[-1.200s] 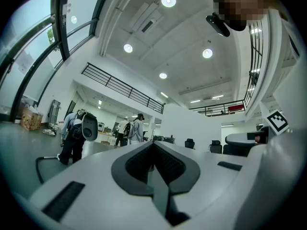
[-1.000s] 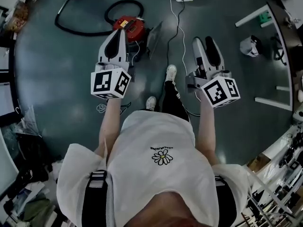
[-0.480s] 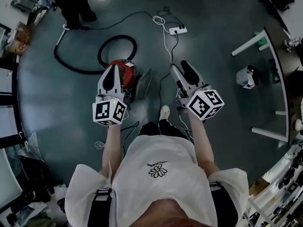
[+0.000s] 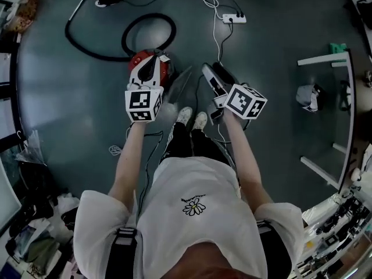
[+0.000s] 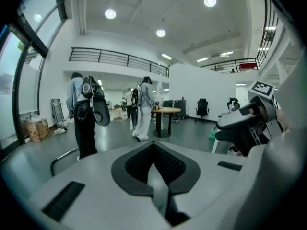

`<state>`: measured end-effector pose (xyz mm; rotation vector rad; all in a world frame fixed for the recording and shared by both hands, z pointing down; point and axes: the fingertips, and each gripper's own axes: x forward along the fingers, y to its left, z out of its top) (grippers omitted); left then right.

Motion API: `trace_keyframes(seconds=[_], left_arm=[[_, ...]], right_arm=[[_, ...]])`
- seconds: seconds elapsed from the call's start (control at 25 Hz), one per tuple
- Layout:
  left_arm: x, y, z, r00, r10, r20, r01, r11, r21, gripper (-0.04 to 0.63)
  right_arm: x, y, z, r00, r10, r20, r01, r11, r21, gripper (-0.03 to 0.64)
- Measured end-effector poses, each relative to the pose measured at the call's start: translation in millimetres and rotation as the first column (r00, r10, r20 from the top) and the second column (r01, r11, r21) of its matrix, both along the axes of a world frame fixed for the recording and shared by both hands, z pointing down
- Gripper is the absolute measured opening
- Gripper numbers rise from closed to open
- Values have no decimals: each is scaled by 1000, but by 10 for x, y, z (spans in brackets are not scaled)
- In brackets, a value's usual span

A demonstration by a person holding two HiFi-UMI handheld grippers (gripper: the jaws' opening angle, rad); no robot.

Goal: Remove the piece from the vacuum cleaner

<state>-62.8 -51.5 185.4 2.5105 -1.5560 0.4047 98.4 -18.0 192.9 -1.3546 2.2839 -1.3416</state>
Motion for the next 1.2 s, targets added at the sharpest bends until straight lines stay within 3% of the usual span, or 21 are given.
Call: trace_keyframes(seconds=[0.12,0.2,0.32,0.4,0.56,0.72,0.88,0.96,1.12,1.2], left_arm=[[-31,-114,966,992,67,105,-50,986,-160,6],[-98,-142,1718,976,123,180,-70,959,-274,6],[-231,-86,2756,956,172,238,-54,899,-434,5],[-343,-61,3303,936,200,290,-31,866,-499,5],[-557,-144,4033,893,213,397,52,827,-560,6],[-587,-136,4380,888,233,397,50,809,-586,6],[-517,-124,4588,869,289,402,11,800,-599,5],[-516,-116,4613,868,292,401,-2,809,-587,5],[-514,-102,4615,862,300,408,-9,814,-581,5],[-504,-117,4615,863,309,400,-12,804,-595,5]], right_arm=[[-112,-136,926,1000,-4,22,8,983,-182,241],[-214,-189,1617,999,1,39,11,954,-300,241],[-378,-220,2615,997,23,75,14,884,-468,241],[-497,-222,3209,994,25,106,40,824,-565,241],[-629,-337,4019,986,85,146,39,727,-686,241],[-719,-353,4555,990,104,94,3,655,-755,241],[-820,-505,4807,993,116,33,-49,637,-769,241],[-846,-550,4931,994,109,-20,-85,629,-773,241],[-946,-483,5153,998,-7,-61,-45,593,-804,239],[-949,-401,5200,992,-83,-95,-28,587,-809,91]])
